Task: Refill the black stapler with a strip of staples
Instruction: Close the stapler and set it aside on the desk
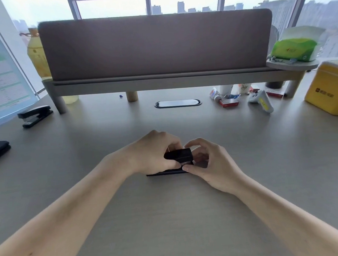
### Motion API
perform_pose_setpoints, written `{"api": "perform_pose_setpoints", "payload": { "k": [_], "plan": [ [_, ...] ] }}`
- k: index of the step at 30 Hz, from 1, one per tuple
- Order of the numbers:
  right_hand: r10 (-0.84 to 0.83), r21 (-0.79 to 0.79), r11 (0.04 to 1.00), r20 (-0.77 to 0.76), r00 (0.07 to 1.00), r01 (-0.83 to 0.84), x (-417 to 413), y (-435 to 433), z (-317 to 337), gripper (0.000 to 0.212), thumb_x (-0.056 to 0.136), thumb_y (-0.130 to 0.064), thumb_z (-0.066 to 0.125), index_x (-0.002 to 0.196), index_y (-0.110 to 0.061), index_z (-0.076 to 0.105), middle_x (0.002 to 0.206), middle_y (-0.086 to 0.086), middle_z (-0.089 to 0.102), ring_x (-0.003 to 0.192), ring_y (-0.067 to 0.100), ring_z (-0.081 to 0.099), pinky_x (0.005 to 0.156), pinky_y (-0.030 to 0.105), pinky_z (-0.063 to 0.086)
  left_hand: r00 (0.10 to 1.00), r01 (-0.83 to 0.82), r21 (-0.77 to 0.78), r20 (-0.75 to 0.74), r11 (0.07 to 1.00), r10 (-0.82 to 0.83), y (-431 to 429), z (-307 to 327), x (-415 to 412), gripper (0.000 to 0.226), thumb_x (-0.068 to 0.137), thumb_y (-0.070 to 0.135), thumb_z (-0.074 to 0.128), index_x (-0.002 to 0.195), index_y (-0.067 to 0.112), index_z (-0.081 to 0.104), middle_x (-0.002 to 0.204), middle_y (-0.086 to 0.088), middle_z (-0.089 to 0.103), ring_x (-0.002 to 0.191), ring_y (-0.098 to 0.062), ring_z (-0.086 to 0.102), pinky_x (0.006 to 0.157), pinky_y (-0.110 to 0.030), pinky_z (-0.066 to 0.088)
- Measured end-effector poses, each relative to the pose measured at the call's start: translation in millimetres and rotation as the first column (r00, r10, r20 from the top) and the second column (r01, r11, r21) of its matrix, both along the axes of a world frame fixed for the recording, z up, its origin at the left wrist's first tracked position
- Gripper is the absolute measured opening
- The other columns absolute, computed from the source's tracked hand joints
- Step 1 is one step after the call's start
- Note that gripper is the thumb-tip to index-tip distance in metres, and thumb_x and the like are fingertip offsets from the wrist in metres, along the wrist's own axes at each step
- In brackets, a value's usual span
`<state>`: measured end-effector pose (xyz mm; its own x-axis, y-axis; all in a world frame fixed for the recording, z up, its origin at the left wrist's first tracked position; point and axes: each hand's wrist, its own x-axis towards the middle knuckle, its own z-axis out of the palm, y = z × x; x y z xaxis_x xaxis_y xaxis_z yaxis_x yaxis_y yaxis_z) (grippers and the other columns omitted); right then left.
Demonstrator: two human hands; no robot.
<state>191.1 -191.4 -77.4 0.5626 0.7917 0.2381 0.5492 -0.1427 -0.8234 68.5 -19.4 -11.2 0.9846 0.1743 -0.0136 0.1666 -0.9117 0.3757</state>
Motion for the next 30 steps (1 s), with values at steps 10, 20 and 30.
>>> {"api": "perform_pose_setpoints", "payload": {
  "k": [10, 20, 30],
  "plan": [
    [0.013, 0.022, 1.0, -0.007, 1.0, -0.013, 0.3, -0.3, -1.0, 0.056, 0.079, -0.017, 0.089, 0.126, -0.034, 0.062, 0.086, -0.008, 0.08, 0.071, 0.004, 0.064, 0.076, 0.012, 0.05, 0.969, -0.247, -0.117, -0.004, 0.962, 0.248, -12.8, -25.3, 21.2, 0.07, 0.106, 0.057, 0.026, 0.054, 0.012, 0.037, 0.052, -0.003, 0.044, 0.052, -0.023, 0.045, 0.06, -0.036, 0.038],
    [0.019, 0.028, 0.999, -0.008, 1.0, -0.019, 1.4, 0.2, -2.6, 0.055, 0.079, -0.016, 0.089, 0.124, -0.034, 0.063, 0.085, -0.011, 0.079, 0.07, 0.003, 0.065, 0.075, 0.012, 0.05, 0.967, -0.243, -0.107, 0.05, 0.964, 0.25, -13.1, -33.2, 23.0, 0.072, 0.105, 0.059, 0.026, 0.05, 0.013, 0.035, 0.048, -0.002, 0.042, 0.049, -0.023, 0.043, 0.057, -0.035, 0.035],
    [0.018, 0.033, 0.999, 0.016, 1.0, -0.018, 3.7, -0.2, -5.1, 0.052, 0.08, -0.015, 0.088, 0.122, -0.033, 0.066, 0.086, -0.016, 0.079, 0.077, 0.003, 0.069, 0.076, 0.009, 0.048, 0.961, -0.255, -0.105, 0.082, 0.961, 0.264, -11.6, -39.4, 24.1, 0.074, 0.102, 0.064, 0.028, 0.049, 0.014, 0.039, 0.048, -0.003, 0.046, 0.051, -0.025, 0.048, 0.058, -0.035, 0.041]
  ]
}}
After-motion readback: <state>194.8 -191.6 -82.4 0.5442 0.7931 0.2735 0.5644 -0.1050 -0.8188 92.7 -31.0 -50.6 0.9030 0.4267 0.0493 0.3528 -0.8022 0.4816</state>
